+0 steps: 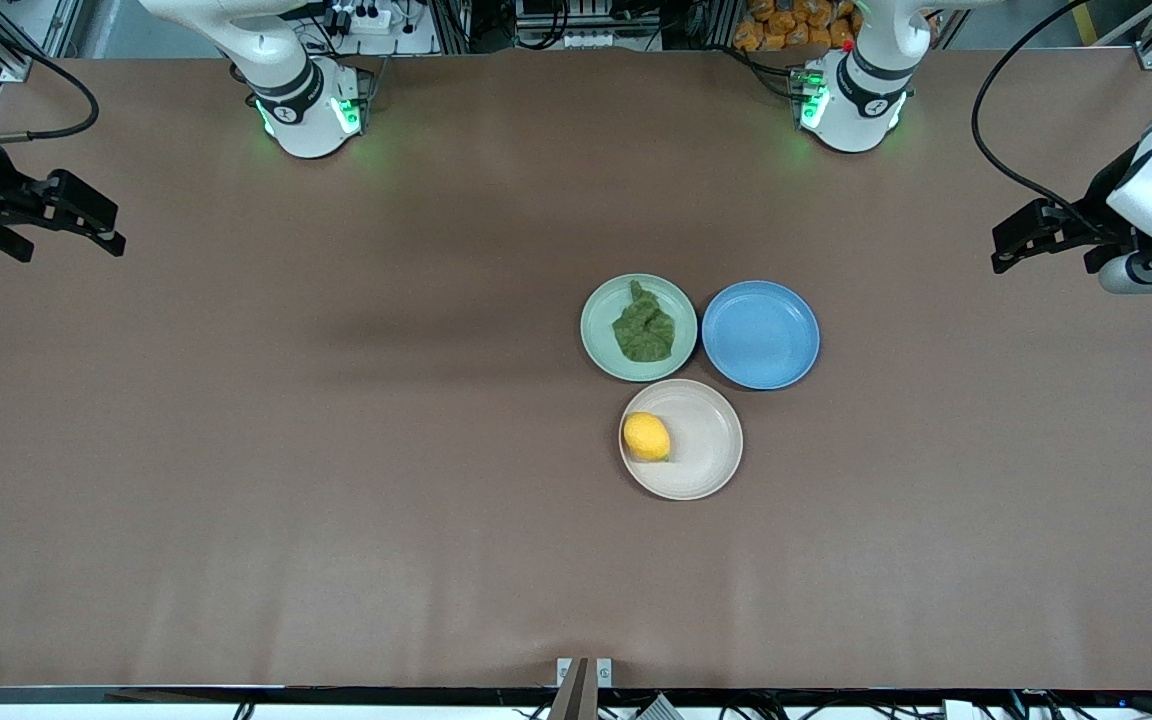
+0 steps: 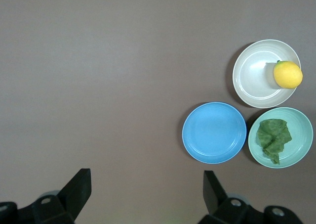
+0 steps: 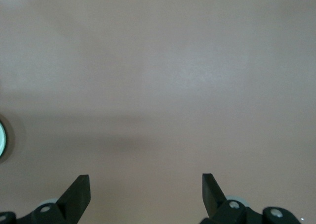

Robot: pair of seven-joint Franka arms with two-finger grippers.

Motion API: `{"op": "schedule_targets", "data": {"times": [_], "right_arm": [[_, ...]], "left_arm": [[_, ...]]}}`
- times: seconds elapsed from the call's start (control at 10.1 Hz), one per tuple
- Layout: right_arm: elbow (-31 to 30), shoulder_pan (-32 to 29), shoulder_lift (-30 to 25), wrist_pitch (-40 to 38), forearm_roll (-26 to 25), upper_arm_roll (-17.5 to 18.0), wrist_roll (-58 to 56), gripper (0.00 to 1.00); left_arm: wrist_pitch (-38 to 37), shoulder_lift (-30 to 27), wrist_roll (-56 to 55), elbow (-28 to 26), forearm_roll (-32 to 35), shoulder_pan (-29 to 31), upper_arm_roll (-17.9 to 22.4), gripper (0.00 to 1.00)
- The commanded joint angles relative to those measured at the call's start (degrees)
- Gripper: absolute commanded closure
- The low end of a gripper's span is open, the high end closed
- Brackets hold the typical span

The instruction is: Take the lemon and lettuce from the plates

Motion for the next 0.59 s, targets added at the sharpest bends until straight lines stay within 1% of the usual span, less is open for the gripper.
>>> {"op": "schedule_targets", "data": {"times": [0.0,0.49], "right_arm": [[-0.17,-0.31,-0.75,-0.25,-2.02,0.23,-0.87,0.0],[-0.35,-1.28,-0.75,-0.52,-1.76,-0.47,-0.87,0.0]], "left_arm": [[-1.28,-0.06,0.95,0.91,1.17,0.12,-0.08,0.0],[-1.2,0.21,0.77,0.91,1.08,0.12,0.01,0.0]]}}
